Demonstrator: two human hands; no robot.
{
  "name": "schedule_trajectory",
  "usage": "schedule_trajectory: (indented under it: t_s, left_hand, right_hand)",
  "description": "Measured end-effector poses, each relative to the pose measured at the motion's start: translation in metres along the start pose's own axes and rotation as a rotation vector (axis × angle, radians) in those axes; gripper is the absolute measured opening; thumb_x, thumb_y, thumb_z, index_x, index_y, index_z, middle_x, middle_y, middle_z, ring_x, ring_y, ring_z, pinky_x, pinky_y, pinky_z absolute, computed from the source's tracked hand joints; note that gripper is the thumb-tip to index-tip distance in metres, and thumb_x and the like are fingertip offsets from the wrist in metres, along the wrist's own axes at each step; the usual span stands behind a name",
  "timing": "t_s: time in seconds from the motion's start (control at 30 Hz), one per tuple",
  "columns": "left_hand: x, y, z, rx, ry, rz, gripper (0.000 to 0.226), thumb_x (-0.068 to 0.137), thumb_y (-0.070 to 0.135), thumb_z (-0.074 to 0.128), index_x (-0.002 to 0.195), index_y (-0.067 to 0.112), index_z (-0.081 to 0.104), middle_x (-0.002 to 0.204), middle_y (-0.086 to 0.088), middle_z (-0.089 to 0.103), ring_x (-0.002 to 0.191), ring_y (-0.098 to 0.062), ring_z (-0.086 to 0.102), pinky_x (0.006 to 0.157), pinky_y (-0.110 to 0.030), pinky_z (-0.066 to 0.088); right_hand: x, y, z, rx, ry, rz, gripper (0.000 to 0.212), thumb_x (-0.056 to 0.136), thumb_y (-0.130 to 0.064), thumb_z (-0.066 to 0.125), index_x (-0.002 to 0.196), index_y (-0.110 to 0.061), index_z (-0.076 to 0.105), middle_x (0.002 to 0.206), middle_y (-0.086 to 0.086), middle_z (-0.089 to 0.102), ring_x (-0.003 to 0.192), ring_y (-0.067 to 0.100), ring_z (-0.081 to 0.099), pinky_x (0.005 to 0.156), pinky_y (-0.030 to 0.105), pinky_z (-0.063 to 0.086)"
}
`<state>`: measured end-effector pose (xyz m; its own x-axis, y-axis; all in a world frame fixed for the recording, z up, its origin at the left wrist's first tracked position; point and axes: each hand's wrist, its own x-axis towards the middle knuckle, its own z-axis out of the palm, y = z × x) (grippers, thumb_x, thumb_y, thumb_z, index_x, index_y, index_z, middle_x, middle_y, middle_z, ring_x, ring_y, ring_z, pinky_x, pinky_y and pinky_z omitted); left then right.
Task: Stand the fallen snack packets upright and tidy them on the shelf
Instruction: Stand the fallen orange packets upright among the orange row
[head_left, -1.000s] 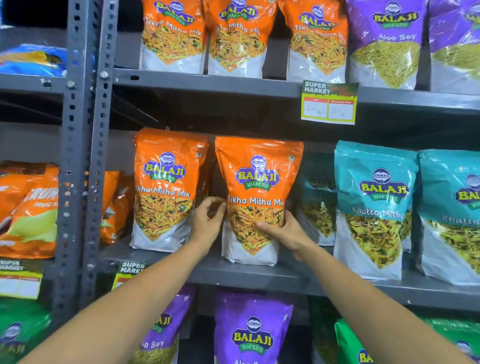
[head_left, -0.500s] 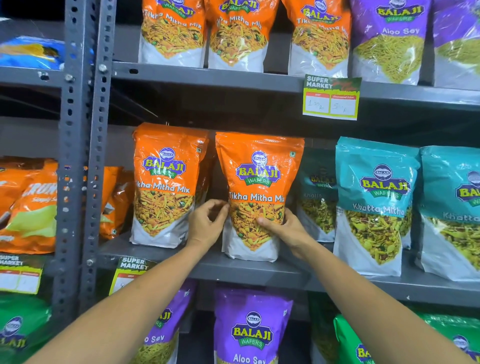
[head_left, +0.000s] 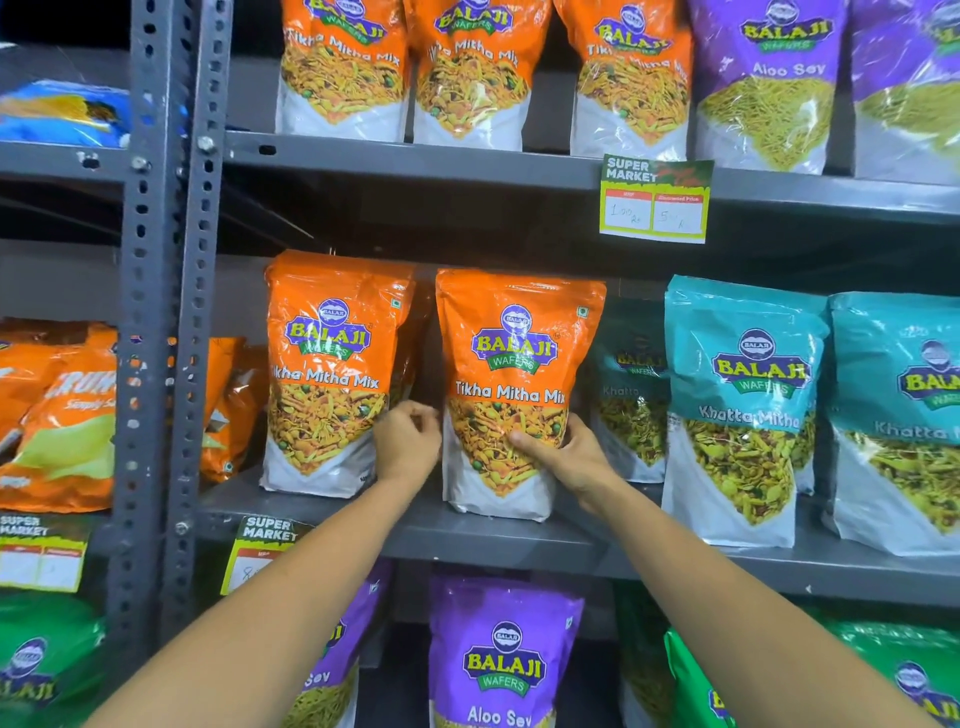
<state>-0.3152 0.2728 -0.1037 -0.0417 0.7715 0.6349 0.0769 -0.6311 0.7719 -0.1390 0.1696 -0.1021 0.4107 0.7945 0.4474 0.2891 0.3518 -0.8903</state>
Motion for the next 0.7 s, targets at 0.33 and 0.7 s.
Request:
schedule_trajectory:
  t_s: [0.33, 0.7]
  left_hand:
    - [-0.018, 0.026, 0.028, -0.274, -0.241, -0.306, 0.081, 0.082, 0.075, 0.009, 0.138, 0.028, 0.044, 0.145, -0.006, 0.047, 0.132, -0.028, 0.043, 0.109, -0.046, 0.032]
    - [-0.027, 0.024, 0.029, -0.112, -0.159, -0.201, 0.074, 0.087, 0.069, 0.011, 0.139, 0.027, 0.040, 0.141, -0.010, 0.049, 0.130, -0.033, 0.044, 0.103, -0.042, 0.034]
  right_hand:
    - [0.003, -0.009, 0.029, 0.167, 0.236, 0.123, 0.076, 0.084, -0.076, 0.022, 0.124, -0.024, 0.060, 0.121, 0.004, 0.066, 0.108, 0.021, 0.062, 0.101, 0.043, 0.046]
    - [-0.003, -0.006, 0.034, -0.018, 0.208, 0.061, 0.076, 0.087, -0.072, 0.014, 0.133, -0.024, 0.051, 0.131, 0.006, 0.060, 0.121, 0.025, 0.054, 0.104, 0.043, 0.042]
